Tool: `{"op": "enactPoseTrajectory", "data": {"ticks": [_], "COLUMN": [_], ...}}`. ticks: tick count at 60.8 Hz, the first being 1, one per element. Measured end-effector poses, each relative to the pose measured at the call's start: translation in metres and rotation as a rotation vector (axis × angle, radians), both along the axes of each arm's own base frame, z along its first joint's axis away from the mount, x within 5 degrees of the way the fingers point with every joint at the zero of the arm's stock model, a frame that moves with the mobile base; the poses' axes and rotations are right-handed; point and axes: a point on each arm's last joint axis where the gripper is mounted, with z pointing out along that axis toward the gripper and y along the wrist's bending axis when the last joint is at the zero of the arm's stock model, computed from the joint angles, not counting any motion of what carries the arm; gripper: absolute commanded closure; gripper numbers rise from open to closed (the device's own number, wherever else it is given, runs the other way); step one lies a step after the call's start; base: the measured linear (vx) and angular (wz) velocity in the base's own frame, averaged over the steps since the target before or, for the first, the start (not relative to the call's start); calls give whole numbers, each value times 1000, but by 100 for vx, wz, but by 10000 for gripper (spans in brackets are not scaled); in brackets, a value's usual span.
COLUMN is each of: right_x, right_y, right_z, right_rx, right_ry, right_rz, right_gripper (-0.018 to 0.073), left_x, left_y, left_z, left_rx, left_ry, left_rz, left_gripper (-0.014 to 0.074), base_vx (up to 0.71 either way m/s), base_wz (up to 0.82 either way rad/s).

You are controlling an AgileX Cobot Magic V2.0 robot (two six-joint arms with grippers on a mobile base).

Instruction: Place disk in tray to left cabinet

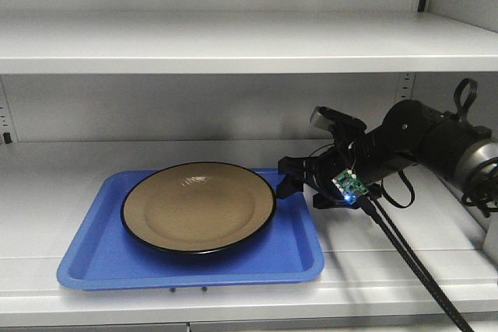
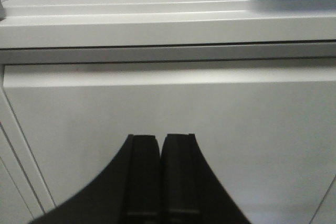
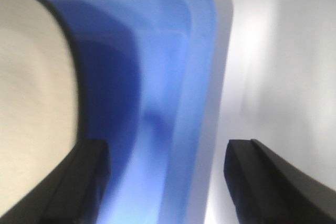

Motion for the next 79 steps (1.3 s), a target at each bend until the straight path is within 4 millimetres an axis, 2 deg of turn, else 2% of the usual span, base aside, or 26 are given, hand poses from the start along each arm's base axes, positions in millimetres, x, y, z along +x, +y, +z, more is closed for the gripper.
{"op": "enactPoseTrajectory", "data": {"ticks": [18, 30, 39, 51, 56, 66, 72, 79], "right_x": [-7, -35, -79, -156, -191, -255, -285, -310], "right_y": [-13, -38, -60, -81, -91, -108, -114, -118], "right_z": [-1, 12, 21, 22, 11, -25, -39, -58], "right_rx": [-23, -33, -63, -97, -106, -215, -299, -372], "right_ry": [24, -40, -161, -368, -445, -583, -664, -710], "right_rz": [-6, -61, -124, -196, -247, -256, -209, -157], "right_gripper": [98, 174, 247, 362, 403, 466, 492, 514], "left_x": [0, 0, 0, 0, 0, 0, 0, 0], "left_y": [0, 0, 0, 0, 0, 0, 0, 0], "left_z": [0, 0, -1, -1, -1, -1, -1, -1], "left_rx": [0, 0, 0, 0, 0, 0, 0, 0], "left_ry": [0, 2, 7, 7, 7, 7, 7, 8], "left_rz": [0, 0, 0, 0, 0, 0, 0, 0], "left_gripper": [603, 603, 603, 603, 603, 603, 603, 603], "base_vx": [0, 0, 0, 0, 0, 0, 0, 0], "base_wz": [0, 0, 0, 0, 0, 0, 0, 0]}}
